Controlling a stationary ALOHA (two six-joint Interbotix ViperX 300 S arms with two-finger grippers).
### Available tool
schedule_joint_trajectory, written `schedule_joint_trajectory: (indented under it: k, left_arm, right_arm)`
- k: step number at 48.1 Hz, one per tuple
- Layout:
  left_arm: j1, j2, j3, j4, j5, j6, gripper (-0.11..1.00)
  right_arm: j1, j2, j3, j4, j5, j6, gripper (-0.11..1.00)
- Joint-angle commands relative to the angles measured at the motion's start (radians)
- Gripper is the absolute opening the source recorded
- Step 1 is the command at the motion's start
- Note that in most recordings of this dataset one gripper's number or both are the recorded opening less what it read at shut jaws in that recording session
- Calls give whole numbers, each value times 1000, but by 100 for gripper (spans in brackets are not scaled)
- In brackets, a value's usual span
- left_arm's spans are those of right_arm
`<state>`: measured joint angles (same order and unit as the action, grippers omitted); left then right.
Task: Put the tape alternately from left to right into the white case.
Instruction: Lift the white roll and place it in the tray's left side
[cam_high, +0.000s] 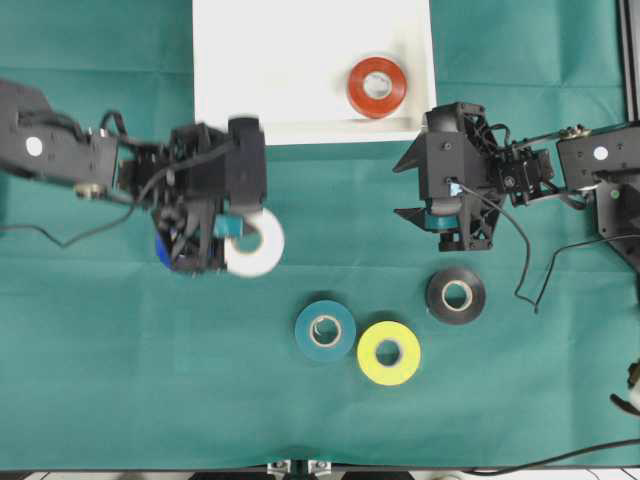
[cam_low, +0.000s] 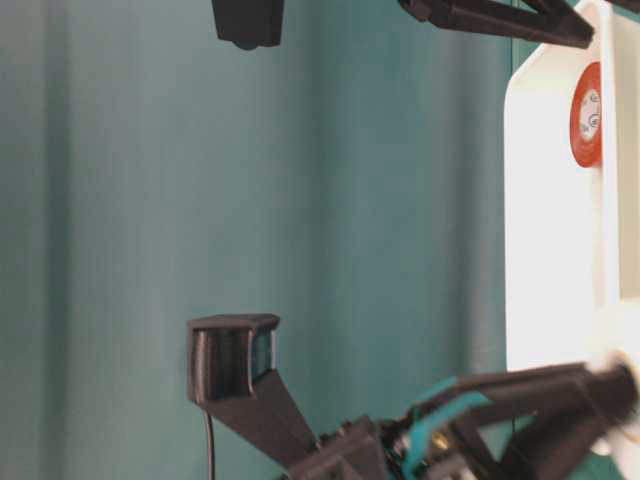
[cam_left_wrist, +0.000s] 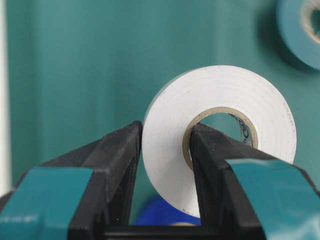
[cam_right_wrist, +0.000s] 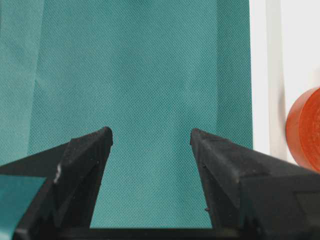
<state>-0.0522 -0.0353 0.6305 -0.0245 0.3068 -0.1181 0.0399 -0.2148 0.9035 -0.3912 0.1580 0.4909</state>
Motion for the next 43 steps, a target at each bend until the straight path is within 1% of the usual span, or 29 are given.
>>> schedule_joint_trajectory:
  k: [1,10,15,21,27,35,43]
  left_arm:
    - [51,-40,-3,3,-5,12,-2]
    - [144,-51,-8,5,-5,101,-2]
    - [193,-46,-12,5,-5,164,-2]
    - [244,-40,-15,3,-8,213,-2]
    - [288,-26,-15,3,-11,245,-2]
    - [345,-3,-15,5,-25,268,-2]
    - [382,18,-17,3,-51,290,-2]
  right_arm:
    - [2,-6,-20,0,-8,2,72]
    - [2,-6,-15,0,-23,2,72]
    - [2,-6,-14,0,-34,2,72]
    - [2,-6,-12,0,-35,2,72]
    - [2,-6,-14,0,-35,2,72]
    - [2,-6,-17,0,-37,2,72]
    - [2,-3,-18,0,-35,2,72]
